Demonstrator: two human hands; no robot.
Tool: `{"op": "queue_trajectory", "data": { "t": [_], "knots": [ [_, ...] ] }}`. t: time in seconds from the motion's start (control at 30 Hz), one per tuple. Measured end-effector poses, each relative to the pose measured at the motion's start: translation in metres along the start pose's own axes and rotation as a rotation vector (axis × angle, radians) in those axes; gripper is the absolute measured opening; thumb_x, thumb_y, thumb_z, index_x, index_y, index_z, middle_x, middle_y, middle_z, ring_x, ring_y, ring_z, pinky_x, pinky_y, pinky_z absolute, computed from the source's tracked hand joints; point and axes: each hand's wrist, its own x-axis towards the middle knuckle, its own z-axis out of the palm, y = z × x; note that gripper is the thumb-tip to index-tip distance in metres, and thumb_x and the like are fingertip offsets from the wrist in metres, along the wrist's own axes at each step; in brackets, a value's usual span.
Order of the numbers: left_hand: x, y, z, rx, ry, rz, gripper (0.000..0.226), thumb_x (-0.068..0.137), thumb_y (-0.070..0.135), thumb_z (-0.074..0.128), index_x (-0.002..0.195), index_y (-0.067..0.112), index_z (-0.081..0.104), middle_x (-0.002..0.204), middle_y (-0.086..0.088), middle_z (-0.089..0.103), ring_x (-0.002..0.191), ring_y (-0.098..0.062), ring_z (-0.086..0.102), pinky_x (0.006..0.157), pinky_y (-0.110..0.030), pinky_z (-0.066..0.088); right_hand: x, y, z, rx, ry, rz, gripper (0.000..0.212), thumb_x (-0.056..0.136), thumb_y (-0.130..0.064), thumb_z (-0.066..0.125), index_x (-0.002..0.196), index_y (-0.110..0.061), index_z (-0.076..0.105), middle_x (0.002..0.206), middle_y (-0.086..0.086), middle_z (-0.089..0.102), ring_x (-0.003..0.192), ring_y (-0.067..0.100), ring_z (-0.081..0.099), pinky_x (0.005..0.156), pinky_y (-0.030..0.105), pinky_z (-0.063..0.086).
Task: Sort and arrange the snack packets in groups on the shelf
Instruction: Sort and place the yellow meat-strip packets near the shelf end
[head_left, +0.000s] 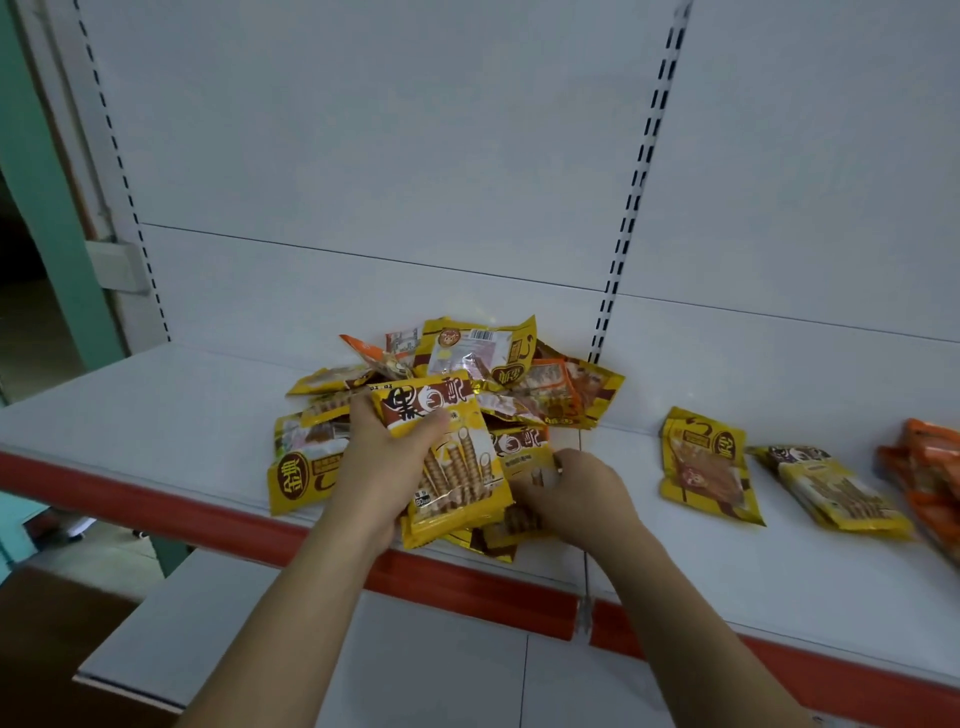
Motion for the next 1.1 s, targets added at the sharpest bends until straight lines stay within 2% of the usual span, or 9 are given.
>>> {"op": "queue_trajectory", "data": {
  "t": [0.1, 0.2, 0.27, 0.37, 0.53, 0.73, 0.83, 0.97, 1.1],
  "knots": [
    [-0.004, 0.000, 0.001, 0.059, 0.016, 0.021, 0.062, 0.092, 0.034, 0.076, 0.140, 0.031, 0.038, 0.119, 0.007, 0.069, 0.098, -0.013, 0.069, 0.081, -0.039, 0.052, -0.008, 0.009, -0.023, 0.115, 0.005, 0.042, 0.032, 0.089, -0.046, 0.066, 0.089, -0.014, 0.063, 0.085, 0.004, 0.066, 0.080, 0.023, 0.062, 0.063, 0.030, 0.046],
    [-0.014, 0.003, 0.010, 0.130, -0.003, 0.082, 0.076, 0.094, 0.036, 0.074, 0.152, 0.040, 0.025, 0.148, 0.007, 0.052, 0.121, -0.018, 0.061, 0.088, -0.037, 0.050, -0.031, 0.023, -0.060, 0.264, 0.107, 0.053, 0.032, 0.100, -0.037, 0.053, 0.087, -0.009, 0.063, 0.079, 0.013, 0.066, 0.071, 0.027, 0.060, 0.065, 0.036, 0.048],
    [-0.020, 0.005, 0.024, 0.171, -0.055, 0.128, 0.078, 0.096, 0.035, 0.070, 0.155, 0.042, 0.020, 0.149, 0.015, 0.045, 0.115, -0.007, 0.058, 0.084, -0.024, 0.044, -0.047, 0.030, -0.081, 0.513, 0.193, 0.057, 0.034, 0.102, -0.037, 0.051, 0.089, -0.010, 0.067, 0.085, 0.015, 0.071, 0.078, 0.032, 0.067, 0.074, 0.044, 0.054],
    [-0.029, 0.007, 0.058, 0.210, -0.145, 0.101, 0.074, 0.100, 0.042, 0.063, 0.157, 0.041, 0.017, 0.166, 0.002, 0.029, 0.128, -0.018, 0.048, 0.086, -0.031, 0.037, -0.058, 0.031, -0.084, 0.711, 0.200, 0.034, 0.031, 0.101, -0.038, 0.053, 0.095, -0.013, 0.070, 0.092, 0.009, 0.075, 0.091, 0.032, 0.070, 0.085, 0.054, 0.056],
    [-0.048, -0.003, 0.137, 0.146, -0.361, 0.086, 0.083, 0.092, 0.075, 0.048, 0.159, 0.038, 0.014, 0.145, 0.016, 0.042, 0.133, -0.011, 0.042, 0.108, -0.036, 0.037, -0.068, 0.057, -0.074, 0.528, 0.286, 0.101, 0.023, 0.104, -0.028, 0.045, 0.096, -0.009, 0.055, 0.080, 0.001, 0.056, 0.070, 0.005, 0.055, 0.064, 0.020, 0.042],
    [-0.068, -0.012, 0.236, 0.197, -0.533, -0.007, 0.093, 0.095, 0.057, 0.061, 0.161, 0.041, -0.003, 0.153, 0.005, 0.048, 0.138, -0.023, 0.049, 0.113, -0.042, 0.041, -0.083, 0.124, -0.130, 0.533, 0.337, 0.157, 0.026, 0.097, -0.042, 0.049, 0.111, -0.023, 0.061, 0.099, 0.005, 0.068, 0.092, 0.023, 0.064, 0.086, 0.047, 0.052],
    [-0.068, -0.005, 0.287, 0.355, -0.574, -0.013, 0.096, 0.097, 0.066, 0.047, 0.164, 0.025, -0.009, 0.162, -0.006, 0.040, 0.147, -0.032, 0.040, 0.121, -0.048, 0.033, -0.078, 0.157, -0.163, 0.533, 0.360, 0.156, 0.030, 0.097, -0.038, 0.048, 0.126, -0.034, 0.057, 0.094, 0.009, 0.070, 0.075, 0.027, 0.066, 0.069, 0.043, 0.055],
    [-0.064, 0.005, 0.341, 0.632, -0.577, 0.059, 0.085, 0.102, 0.064, 0.037, 0.160, 0.005, 0.018, 0.152, -0.017, 0.049, 0.137, -0.037, 0.049, 0.109, -0.044, 0.042, -0.044, 0.198, -0.201, 0.393, 0.421, 0.191, 0.028, 0.103, -0.028, 0.047, 0.129, -0.022, 0.055, 0.087, -0.005, 0.066, 0.071, 0.009, 0.060, 0.055, 0.023, 0.042],
    [-0.046, -0.010, 0.374, 0.691, -0.539, 0.158, 0.053, 0.102, 0.053, 0.046, 0.134, 0.012, 0.052, 0.130, -0.011, 0.065, 0.121, -0.033, 0.060, 0.091, -0.037, 0.048, 0.001, 0.219, -0.219, 0.227, 0.374, 0.240, 0.050, 0.103, -0.024, 0.045, 0.150, -0.014, 0.033, 0.127, 0.011, 0.061, 0.104, 0.028, 0.058, 0.079, 0.032, 0.040]
  ]
}}
